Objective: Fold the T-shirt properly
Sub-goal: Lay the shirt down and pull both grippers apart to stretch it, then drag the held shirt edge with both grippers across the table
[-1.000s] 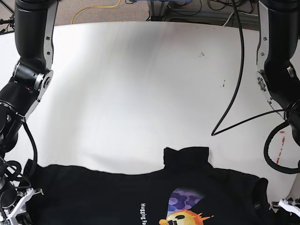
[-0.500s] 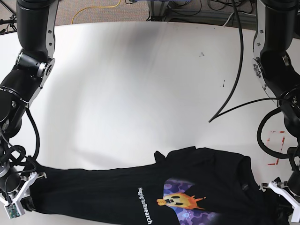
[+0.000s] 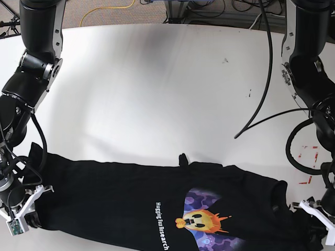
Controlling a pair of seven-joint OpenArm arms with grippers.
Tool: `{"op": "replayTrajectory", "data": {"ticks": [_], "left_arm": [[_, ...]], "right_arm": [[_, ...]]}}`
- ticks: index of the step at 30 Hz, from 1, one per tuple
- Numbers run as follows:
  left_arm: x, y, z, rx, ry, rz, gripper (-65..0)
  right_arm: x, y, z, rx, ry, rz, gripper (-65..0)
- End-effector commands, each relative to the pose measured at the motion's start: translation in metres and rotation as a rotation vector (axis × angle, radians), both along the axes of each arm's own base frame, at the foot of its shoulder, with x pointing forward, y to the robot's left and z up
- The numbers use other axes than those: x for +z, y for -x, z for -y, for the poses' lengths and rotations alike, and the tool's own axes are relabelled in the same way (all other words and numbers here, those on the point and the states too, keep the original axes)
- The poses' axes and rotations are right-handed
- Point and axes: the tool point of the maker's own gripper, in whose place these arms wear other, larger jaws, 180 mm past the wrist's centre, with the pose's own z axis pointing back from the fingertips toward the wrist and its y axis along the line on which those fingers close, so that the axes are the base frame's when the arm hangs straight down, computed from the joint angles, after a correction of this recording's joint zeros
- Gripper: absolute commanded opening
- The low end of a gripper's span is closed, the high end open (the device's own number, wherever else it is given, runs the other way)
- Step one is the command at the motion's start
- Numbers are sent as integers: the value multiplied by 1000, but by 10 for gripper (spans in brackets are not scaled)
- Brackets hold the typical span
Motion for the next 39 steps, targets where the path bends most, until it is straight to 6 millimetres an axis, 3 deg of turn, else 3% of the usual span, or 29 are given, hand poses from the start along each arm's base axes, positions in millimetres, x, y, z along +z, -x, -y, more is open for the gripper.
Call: {"op": "replayTrajectory", "data": {"ticks": [1, 4, 6, 14, 16, 26, 39], "left_arm": [[7, 3, -2, 9, 1, 29, -645], [-8, 5, -1, 8, 1, -3, -645], [-39, 16, 1, 8, -15, -67, -645], [-83, 37, 5, 2, -12, -155, -646], [-109, 50, 1, 20, -7, -215, -648], [-160, 77, -18, 74, 8, -343, -648], [-204, 102, -24, 78, 1, -467, -649]], "right_arm": [[6, 5, 13, -39, -2, 20, -646], [-9, 12, 17, -57, -17, -7, -647], [-33, 27, 18, -72, -20, -48, -647], [-76, 52, 19, -105, -52, -127, -647], [-99, 67, 12, -91, -54, -170, -646], [-140, 96, -2, -67, -39, -279, -642], [-174, 123, -13, -65, -56, -363, -645]]}}
